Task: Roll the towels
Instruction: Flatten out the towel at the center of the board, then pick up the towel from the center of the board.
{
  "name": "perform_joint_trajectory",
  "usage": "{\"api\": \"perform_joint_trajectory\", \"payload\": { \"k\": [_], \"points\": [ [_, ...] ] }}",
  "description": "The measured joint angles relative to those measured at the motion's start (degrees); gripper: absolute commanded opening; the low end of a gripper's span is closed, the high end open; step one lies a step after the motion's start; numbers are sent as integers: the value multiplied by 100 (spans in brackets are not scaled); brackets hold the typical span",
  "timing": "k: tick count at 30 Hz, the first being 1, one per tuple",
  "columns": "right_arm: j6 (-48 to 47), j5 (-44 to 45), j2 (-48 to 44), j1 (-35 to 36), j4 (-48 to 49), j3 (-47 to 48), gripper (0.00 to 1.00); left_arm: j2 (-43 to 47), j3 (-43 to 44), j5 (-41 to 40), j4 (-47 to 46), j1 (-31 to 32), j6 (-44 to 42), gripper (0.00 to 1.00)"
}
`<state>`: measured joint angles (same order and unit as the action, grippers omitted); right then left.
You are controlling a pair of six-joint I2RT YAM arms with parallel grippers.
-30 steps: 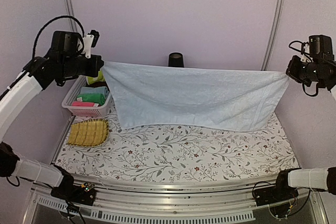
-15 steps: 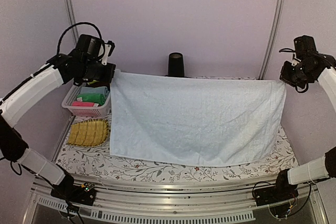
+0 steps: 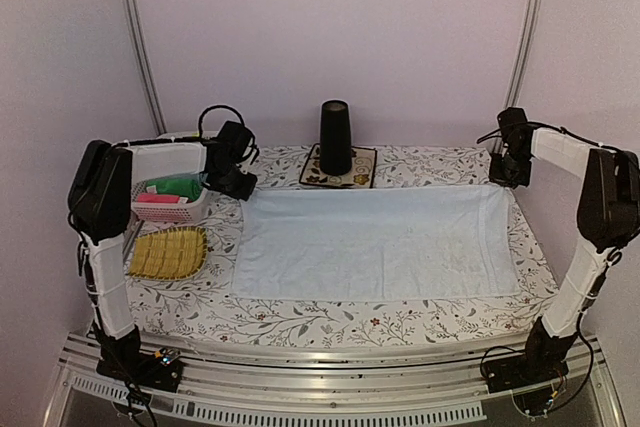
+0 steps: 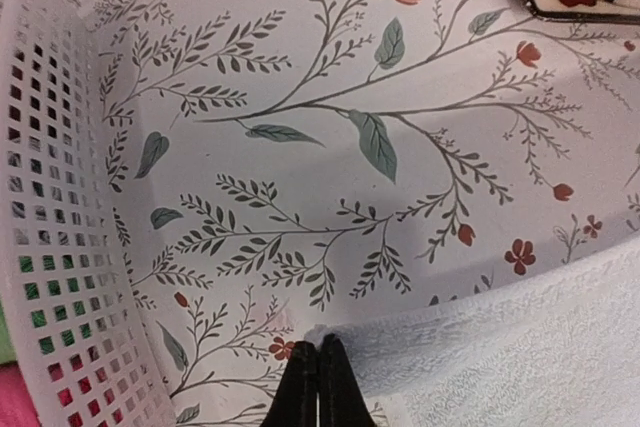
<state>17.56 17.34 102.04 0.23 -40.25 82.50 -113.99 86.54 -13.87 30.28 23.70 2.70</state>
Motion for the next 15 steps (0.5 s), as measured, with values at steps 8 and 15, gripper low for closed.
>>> {"api": "perform_joint_trajectory", "payload": {
  "k": [8, 15],
  "points": [
    [-197, 4, 802, 20, 363, 590, 2, -946, 933, -57, -105, -155, -142, 0],
    [-223, -83, 772, 13, 424, 688, 2, -868, 1397, -122, -208, -223, -214, 0]
  ]
}}
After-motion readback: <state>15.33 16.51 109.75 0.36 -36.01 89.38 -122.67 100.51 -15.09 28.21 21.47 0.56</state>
